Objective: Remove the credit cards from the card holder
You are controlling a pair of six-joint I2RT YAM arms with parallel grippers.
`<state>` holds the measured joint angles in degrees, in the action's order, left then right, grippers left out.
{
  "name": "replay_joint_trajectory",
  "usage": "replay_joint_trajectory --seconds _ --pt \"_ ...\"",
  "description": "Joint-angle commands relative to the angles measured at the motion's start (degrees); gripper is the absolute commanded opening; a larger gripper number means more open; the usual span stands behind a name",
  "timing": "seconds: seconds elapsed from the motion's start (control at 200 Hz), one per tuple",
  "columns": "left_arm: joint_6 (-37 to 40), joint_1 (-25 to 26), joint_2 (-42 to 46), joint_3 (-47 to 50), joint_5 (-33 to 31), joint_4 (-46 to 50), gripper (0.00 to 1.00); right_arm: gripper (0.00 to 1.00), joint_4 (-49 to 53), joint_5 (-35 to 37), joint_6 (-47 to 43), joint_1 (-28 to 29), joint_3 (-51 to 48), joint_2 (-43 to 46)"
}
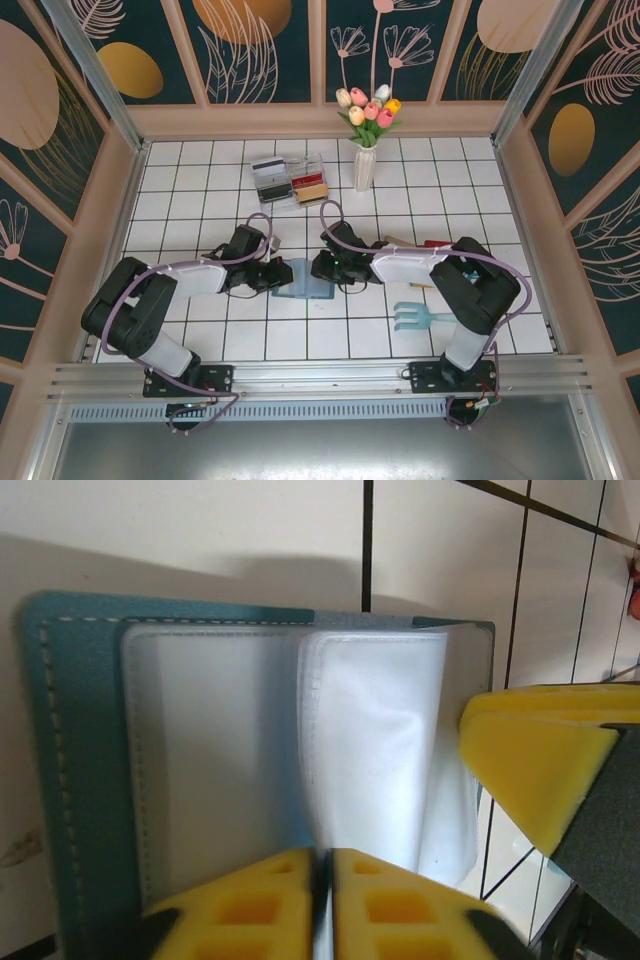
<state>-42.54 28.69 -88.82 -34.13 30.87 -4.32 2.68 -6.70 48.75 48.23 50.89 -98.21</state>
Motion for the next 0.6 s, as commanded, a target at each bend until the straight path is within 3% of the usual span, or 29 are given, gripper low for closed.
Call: replay_joint_trajectory --seconds 0.0,0.06,0.15,0.315,0.48,0.596 --pt "2.3 0.5 3.8 -2.8 -2.2 3.7 0.26 0.35 3.0 4.7 -3.6 0.6 1.3 6.8" --pt "3.3 0.5 6.0 -4.0 -4.3 6.1 0.42 0.41 4.1 6.8 -5.7 0.5 2.3 10.1" --pt "4.2 0.5 9.5 -6.1 -9.0 9.6 0.58 0.47 5.9 10.0 -9.1 -0.2 3.9 15.0" --pt "6.3 0.2 15.1 -10.7 -22.3 17.0 0.86 0.65 10.8 23.1 -15.4 -2.9 6.2 22.6" --pt "10.4 -0.8 19.2 -14.1 -39.1 21.3 0.99 0.78 10.2 30.7 -22.4 -8.5 4.0 29.5" --pt "15.0 -1.2 22.6 -14.4 -48.7 20.7 0.98 0.99 7.1 35.5 -27.4 -12.2 0.3 34.8"
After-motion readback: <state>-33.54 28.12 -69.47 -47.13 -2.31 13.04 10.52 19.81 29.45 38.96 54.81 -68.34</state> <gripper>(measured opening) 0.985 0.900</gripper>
